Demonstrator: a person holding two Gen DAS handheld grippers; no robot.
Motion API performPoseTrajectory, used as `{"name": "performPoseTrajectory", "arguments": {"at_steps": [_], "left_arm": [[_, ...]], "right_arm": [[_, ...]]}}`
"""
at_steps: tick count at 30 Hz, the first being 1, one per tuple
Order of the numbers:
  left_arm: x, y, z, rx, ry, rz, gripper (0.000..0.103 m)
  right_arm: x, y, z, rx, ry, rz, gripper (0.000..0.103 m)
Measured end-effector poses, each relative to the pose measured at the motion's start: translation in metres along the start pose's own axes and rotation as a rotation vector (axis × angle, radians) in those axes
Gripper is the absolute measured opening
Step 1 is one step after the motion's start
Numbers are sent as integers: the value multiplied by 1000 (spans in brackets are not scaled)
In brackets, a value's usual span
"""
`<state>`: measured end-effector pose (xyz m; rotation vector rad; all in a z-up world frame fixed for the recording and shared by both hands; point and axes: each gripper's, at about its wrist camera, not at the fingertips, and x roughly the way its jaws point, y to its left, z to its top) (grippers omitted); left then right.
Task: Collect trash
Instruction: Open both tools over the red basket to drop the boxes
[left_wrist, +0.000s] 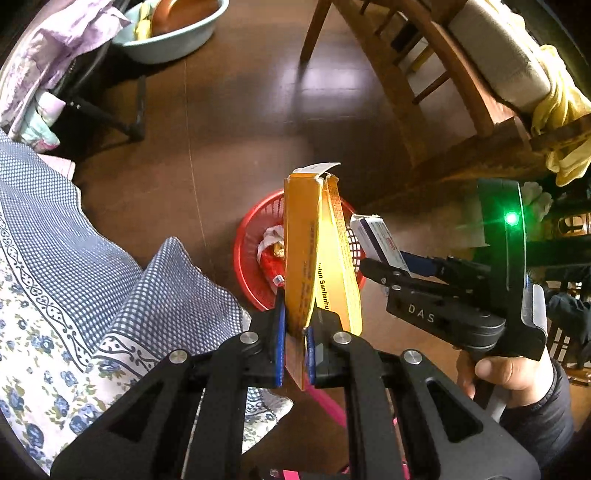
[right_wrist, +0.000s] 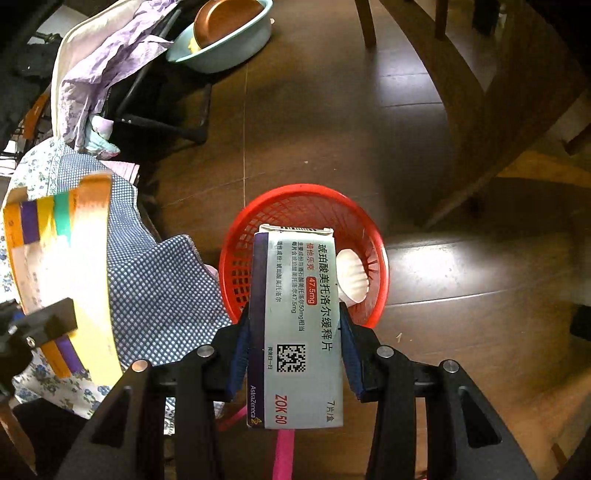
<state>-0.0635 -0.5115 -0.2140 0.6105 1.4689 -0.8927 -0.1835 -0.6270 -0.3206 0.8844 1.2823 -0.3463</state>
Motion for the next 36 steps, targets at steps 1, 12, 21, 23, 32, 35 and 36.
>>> {"name": "performPoseTrajectory", "arguments": {"at_steps": [1, 12, 21, 23, 32, 35, 36], "left_arm": [[0, -2, 1, -1, 1, 7, 14], [-7, -6, 1, 20, -34, 24, 37], [-16, -2, -2, 2, -61, 42, 37], [-18, -2, -4, 2, -67, 49, 38], [-38, 2, -18, -33, -131, 70, 49], [-50, 1, -21, -30, -176, 96, 60], [-56, 2, -23, -30, -193, 100, 63]], "right_arm": [[-1, -1, 0, 3, -1, 9, 44], [-6, 6, 0, -1, -14, -13, 55], [-19, 20, -4, -47, -46, -65, 72], [-23, 22, -4, -52, -51, -76, 75], [-54, 40, -6, -74, -91, -95, 85], [-69, 48, -6, -80, -111, -88, 86], [-73, 50, -6, -81, -119, -87, 87]]}}
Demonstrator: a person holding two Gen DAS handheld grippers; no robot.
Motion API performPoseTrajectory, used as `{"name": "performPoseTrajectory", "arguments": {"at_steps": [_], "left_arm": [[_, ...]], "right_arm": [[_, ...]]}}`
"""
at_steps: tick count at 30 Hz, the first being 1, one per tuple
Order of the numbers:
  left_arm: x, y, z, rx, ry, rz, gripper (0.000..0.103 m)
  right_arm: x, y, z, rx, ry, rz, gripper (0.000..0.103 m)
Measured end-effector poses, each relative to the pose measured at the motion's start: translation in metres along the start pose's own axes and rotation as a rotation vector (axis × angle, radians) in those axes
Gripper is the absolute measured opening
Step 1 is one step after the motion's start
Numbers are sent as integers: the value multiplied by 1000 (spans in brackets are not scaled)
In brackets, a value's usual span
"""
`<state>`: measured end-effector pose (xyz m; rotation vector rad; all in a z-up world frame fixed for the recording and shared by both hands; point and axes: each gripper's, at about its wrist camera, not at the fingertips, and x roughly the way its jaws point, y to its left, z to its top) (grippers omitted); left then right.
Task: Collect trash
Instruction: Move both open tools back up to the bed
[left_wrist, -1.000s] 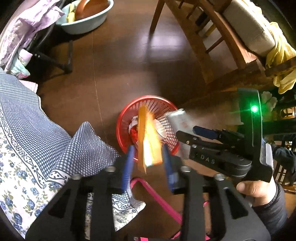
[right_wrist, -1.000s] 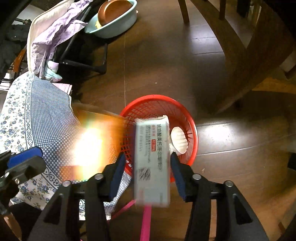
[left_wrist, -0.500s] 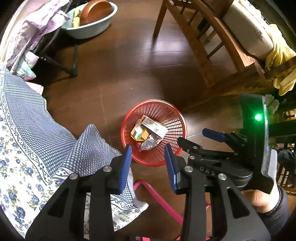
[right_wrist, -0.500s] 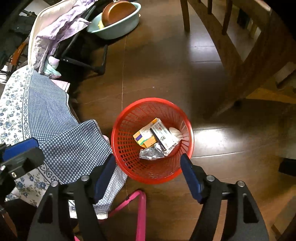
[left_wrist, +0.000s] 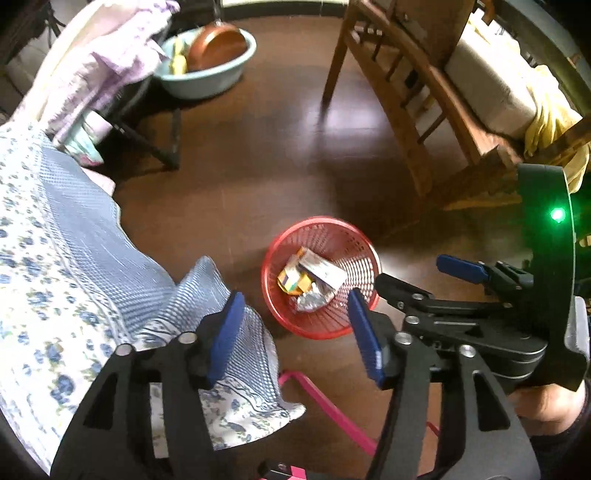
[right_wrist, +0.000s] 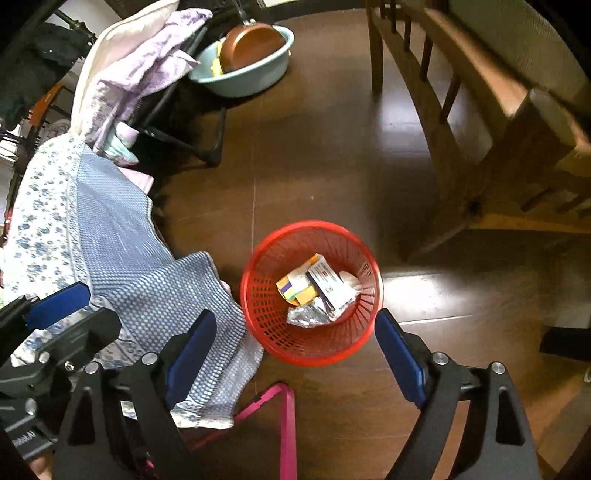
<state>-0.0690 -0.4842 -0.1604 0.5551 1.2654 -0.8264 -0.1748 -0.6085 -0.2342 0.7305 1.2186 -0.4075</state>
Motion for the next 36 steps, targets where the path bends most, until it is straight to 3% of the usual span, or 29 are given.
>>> {"name": "performPoseTrajectory", "arguments": {"at_steps": [2, 7, 17, 27, 36], "left_arm": [[-13, 4, -2, -17, -31, 1, 70], [-41, 17, -7, -38, -81, 5, 70], [-110, 69, -15, -193, -209, -42, 79], [-176, 170, -61, -321, -325, 94, 84], [-199, 260, -114, -481, -355, 193, 85]], "right_arm": [[-12, 5, 2, -5, -21, -1, 87], [-41, 19, 6, -16, -74, 5, 88], [-85, 82, 17, -97, -156, 37, 91], [-105, 185, 25, -249, -206, 103, 92], [-96, 283, 6, -387, -192, 155, 96]]}}
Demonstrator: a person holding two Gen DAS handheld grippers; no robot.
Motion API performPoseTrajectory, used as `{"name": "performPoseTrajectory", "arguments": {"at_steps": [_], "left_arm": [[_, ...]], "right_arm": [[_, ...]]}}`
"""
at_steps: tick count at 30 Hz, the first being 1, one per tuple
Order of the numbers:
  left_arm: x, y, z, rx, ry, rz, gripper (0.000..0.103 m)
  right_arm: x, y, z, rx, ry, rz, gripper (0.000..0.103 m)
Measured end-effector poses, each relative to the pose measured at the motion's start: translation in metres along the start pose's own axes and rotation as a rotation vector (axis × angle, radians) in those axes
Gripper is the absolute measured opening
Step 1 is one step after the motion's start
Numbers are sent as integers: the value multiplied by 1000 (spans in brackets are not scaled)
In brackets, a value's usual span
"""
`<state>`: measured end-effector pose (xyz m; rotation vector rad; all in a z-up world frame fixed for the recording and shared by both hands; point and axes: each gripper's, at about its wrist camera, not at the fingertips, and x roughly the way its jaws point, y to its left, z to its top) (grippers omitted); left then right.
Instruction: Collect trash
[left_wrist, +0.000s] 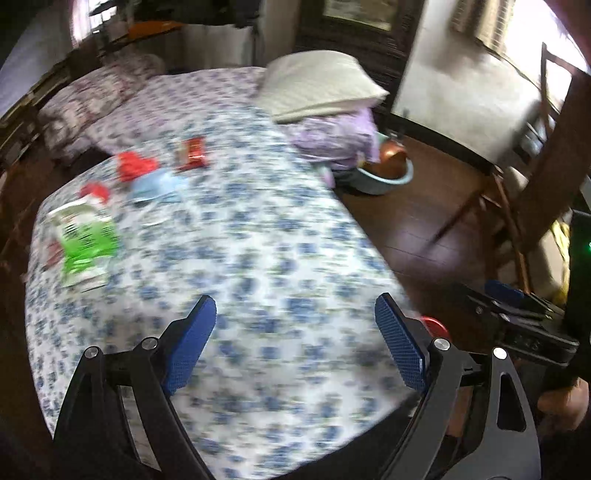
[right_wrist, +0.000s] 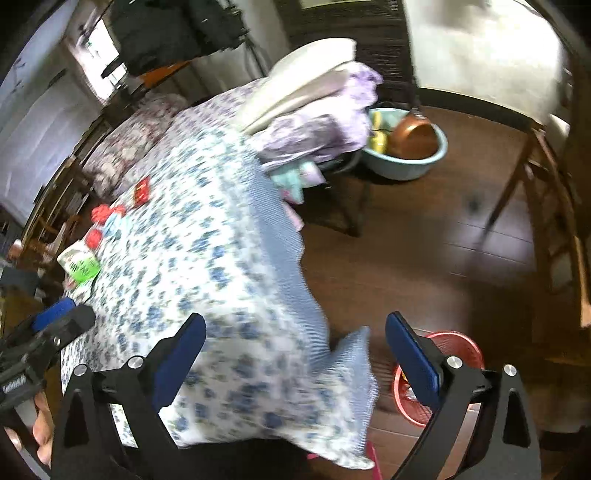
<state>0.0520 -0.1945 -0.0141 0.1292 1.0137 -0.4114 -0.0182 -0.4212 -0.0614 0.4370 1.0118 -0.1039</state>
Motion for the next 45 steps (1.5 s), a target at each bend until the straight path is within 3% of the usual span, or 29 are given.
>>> {"name": "performPoseTrajectory", "arguments": {"at_steps": [7, 11, 17, 19, 23, 29, 35, 40, 45], "left_arm": [[11, 76, -10, -81, -23, 83, 86], [20, 124, -20, -177, -26, 110, 86], [13, 151, -22, -201, -53, 125, 86], [11, 160, -21, -220, -54, 124, 86], [6, 176, -18, -257, -63, 144, 86], [-6, 212, -5, -337, -112, 175, 86], [-18, 256, -12, -490, -147, 180, 86], [-22, 270, -12, -500, -154, 230, 86], [-19, 282, -14, -530, -143, 230, 86]], "right_arm": [[15, 51, 13, -74, 12, -6, 96], [30, 79, 23, -92, 17, -2, 97], [66, 123, 24, -106, 41, 38, 97], [79, 135, 16, -155, 44, 6, 97], [86, 145, 10, -253, 43, -58, 97], [86, 148, 5, -269, 52, -21, 97], [83, 147, 3, -254, 45, -2, 97], [87, 152, 8, -251, 44, 8, 97], [94, 176, 20, -307, 30, 3, 97]]}}
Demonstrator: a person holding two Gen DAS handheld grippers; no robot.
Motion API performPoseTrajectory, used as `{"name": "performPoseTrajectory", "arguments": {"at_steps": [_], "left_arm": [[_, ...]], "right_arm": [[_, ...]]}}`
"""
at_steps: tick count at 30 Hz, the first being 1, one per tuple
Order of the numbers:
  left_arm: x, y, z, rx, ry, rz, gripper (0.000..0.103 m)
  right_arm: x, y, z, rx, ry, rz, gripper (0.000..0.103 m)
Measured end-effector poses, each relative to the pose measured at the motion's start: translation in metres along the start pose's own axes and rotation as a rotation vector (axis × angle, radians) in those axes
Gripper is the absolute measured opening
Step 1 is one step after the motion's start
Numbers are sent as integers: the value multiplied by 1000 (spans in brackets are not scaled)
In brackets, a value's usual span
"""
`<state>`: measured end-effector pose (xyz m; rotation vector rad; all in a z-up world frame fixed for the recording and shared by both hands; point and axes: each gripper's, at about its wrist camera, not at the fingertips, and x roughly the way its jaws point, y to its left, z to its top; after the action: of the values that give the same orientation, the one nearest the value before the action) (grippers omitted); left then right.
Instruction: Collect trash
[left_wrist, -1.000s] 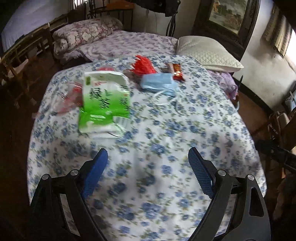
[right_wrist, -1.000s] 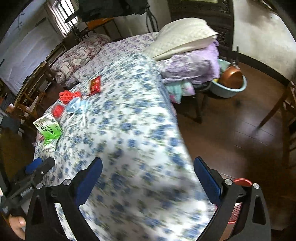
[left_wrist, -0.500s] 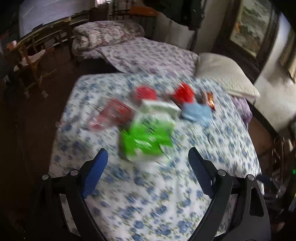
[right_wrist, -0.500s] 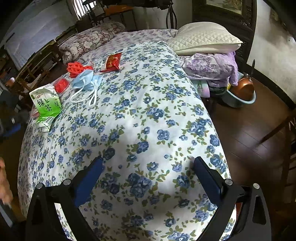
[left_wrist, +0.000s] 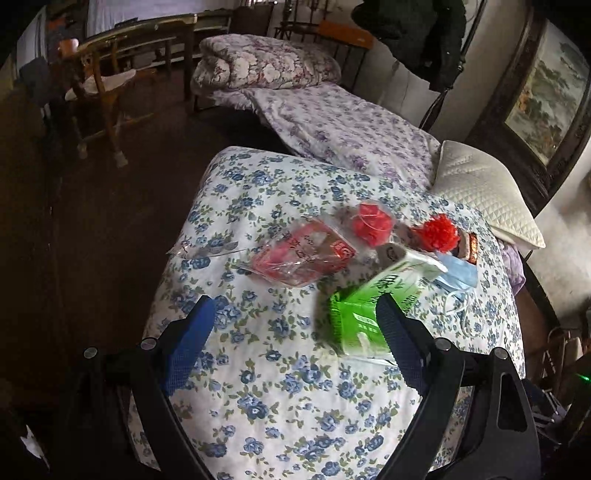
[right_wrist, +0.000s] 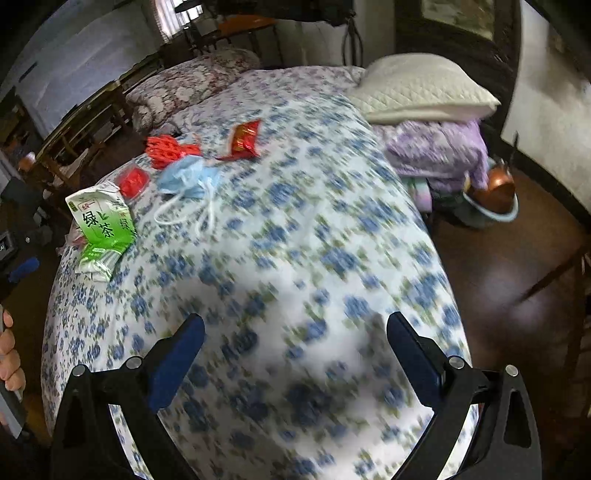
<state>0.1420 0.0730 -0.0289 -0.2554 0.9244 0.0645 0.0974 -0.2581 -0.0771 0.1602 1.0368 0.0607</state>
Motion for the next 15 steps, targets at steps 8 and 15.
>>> {"name": "performPoseTrajectory", "arguments": {"at_steps": [8, 15], "left_arm": [[9, 25, 15, -66, -21, 17, 86], [16, 52, 22, -159, -8, 16, 86]], "right_arm": [[31, 47, 42, -134, 27, 0, 97], [57, 77, 85, -230, 25, -16, 97]]}}
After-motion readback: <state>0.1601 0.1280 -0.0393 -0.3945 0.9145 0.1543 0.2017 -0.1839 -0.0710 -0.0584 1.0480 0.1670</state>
